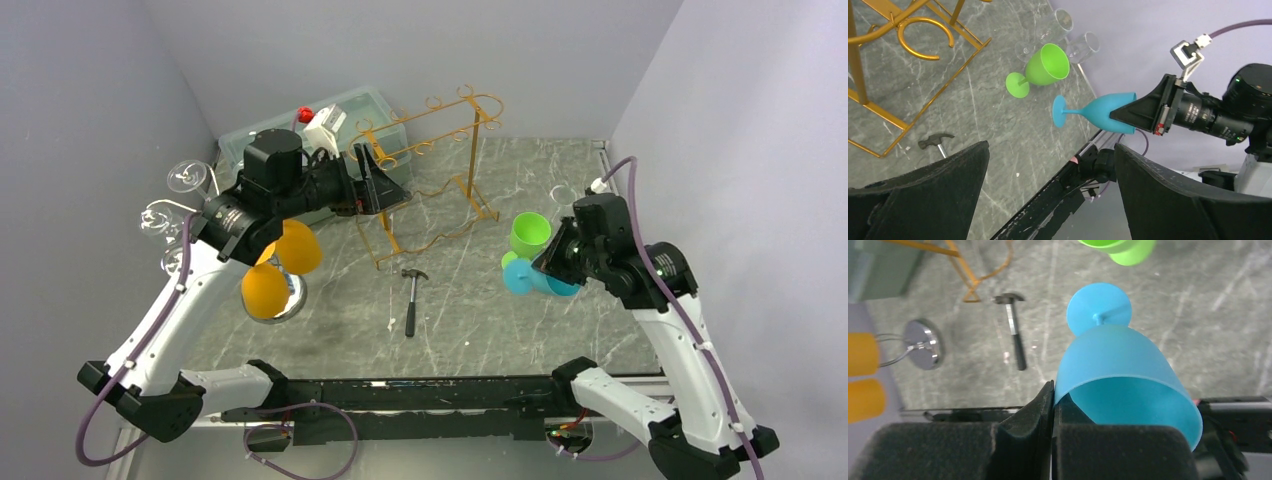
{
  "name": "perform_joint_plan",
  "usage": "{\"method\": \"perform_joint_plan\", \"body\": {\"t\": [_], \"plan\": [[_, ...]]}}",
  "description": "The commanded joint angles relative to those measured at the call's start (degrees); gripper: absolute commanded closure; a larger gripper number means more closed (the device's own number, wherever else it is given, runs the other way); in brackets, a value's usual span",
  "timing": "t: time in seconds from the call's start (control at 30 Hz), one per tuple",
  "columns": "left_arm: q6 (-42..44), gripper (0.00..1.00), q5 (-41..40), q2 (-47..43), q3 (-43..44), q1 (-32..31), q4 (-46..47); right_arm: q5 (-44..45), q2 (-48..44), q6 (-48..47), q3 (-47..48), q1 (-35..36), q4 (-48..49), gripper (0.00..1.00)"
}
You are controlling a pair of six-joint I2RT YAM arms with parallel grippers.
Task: Take the wine glass off the wine glass rack
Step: Place the wine glass at the center of the board.
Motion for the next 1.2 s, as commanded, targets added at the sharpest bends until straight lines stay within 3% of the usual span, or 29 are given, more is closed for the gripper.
{"method": "perform_joint_plan", "body": {"t": [0.0, 0.27, 0.53, 0.83, 1.17], "plan": [[5.2, 0.01, 0.5, -0.2, 3.1, -0.5, -2.9, 8.4, 1.1, -0.1, -3.3, 0.0, -4.2, 1.00], [8.4, 0.01, -0.1, -0.3, 5.6, -0.7, -5.8, 17.1, 6.2, -0.1, -8.5, -2.6, -1.7, 1.00], [9.0, 0.00, -0.2, -0.7, 5.6, -0.7, -6.5, 7.4, 9.1, -9.5, -12.3, -16.1, 7.4, 1.00], [9.9, 0.01, -1.0, -0.2, 5.7, -0.7, -7.2, 5.2, 15.2, -13.4, -12.9, -20.2, 11.3, 1.00], [11.3, 0.00, -2.0, 0.5, 7.3, -0.7, -9.4, 5.1, 17.1, -15.0, -13.4, -20.8, 13.3, 0.74]]}}
